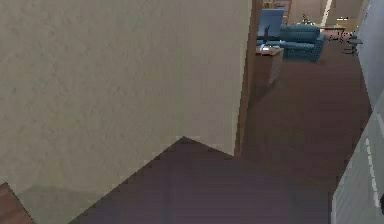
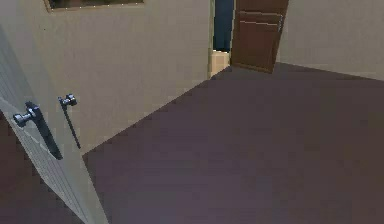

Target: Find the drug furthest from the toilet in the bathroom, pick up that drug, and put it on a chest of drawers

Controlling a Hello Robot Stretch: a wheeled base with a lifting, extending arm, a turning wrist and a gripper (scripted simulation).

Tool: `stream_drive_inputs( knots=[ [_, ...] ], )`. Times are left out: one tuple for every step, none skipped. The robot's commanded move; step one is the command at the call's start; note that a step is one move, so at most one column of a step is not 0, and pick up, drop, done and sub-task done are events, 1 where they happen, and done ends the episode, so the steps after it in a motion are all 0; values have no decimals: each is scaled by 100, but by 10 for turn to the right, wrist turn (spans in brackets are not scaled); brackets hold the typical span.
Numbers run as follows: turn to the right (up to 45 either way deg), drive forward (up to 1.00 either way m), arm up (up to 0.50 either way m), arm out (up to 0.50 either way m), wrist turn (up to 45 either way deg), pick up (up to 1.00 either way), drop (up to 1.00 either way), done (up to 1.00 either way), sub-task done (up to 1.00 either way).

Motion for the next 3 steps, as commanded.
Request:
stream_drive_inputs(
  knots=[
    [30,0,0,0,0,0,0,0,0],
    [0,80,0,0,0,0,0,0,0],
    [330,0,0,0,0,0,0,0,0]
  ],
)
